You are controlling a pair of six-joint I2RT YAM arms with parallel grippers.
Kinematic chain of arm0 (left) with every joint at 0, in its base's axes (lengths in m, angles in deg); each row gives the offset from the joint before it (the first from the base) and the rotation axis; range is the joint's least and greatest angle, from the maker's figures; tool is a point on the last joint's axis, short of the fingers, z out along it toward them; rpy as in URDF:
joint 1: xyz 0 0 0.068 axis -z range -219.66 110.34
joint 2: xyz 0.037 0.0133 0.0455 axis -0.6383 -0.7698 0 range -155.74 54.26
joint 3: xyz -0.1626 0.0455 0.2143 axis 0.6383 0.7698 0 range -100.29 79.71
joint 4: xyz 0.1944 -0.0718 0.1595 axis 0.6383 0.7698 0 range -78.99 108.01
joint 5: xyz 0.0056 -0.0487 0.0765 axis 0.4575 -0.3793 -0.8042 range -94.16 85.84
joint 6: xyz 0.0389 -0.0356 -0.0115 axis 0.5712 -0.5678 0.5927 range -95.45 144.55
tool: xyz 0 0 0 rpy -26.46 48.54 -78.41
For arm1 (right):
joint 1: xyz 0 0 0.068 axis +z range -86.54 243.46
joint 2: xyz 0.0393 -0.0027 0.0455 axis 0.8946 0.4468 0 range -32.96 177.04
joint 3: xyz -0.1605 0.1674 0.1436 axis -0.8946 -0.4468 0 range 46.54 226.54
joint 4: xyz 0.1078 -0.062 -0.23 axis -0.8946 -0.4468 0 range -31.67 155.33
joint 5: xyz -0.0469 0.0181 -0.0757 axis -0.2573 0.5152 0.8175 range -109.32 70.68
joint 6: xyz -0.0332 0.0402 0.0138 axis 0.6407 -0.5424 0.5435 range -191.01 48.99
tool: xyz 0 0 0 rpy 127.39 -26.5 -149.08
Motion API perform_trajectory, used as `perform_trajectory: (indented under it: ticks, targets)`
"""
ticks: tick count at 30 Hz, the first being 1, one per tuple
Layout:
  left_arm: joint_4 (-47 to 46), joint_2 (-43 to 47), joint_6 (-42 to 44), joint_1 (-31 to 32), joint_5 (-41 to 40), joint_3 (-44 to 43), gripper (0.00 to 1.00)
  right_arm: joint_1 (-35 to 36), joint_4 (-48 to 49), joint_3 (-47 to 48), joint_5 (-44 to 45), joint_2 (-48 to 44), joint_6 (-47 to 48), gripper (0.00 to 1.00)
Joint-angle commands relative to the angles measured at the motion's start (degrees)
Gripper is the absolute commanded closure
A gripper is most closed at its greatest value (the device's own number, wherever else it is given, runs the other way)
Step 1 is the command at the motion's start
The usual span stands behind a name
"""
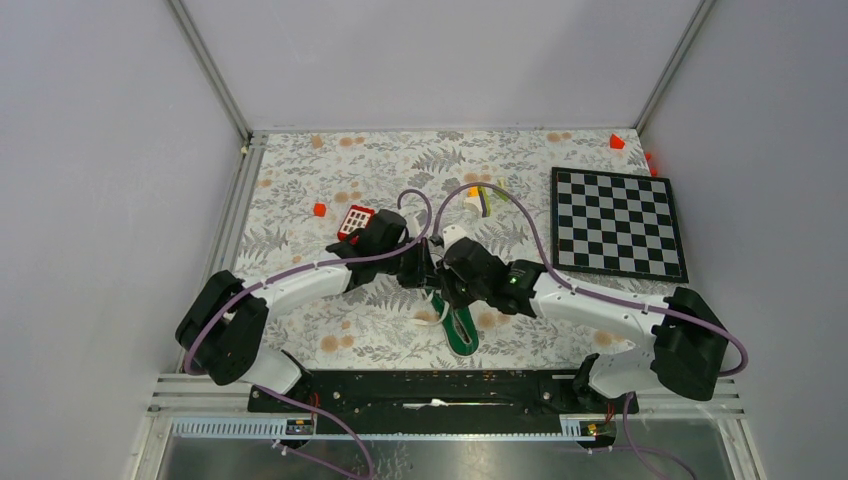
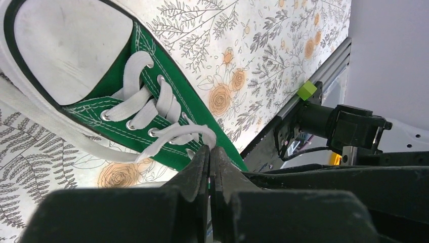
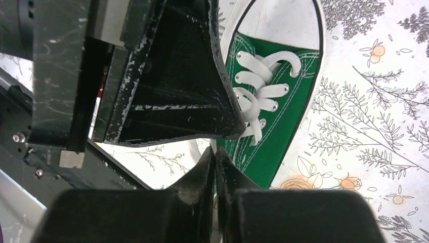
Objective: Tie the shoes
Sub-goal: Cross the shoelace with the shoelace.
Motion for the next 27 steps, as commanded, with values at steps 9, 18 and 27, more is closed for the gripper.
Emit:
perform_trajectory:
  ticks: [9,18,27]
  targets:
    - [1.4,1.3,1.7,-1.4,-6.5,3.3,1.0,-1.7,2.9,-3.2,-4.8,-4.0,-2.7,0.65]
    - [1.3,1.3,1.7,-1.4,-6.3,3.4,1.0,-0.1,10.8,-12.7,-4.2,-11.1,-11.2,0.6]
    - [0.3,1.1,0.3,-1.4,-5.2,3.0,1.0,6.0,17.7,-15.2,1.2,-11.2,-15.8,0.59]
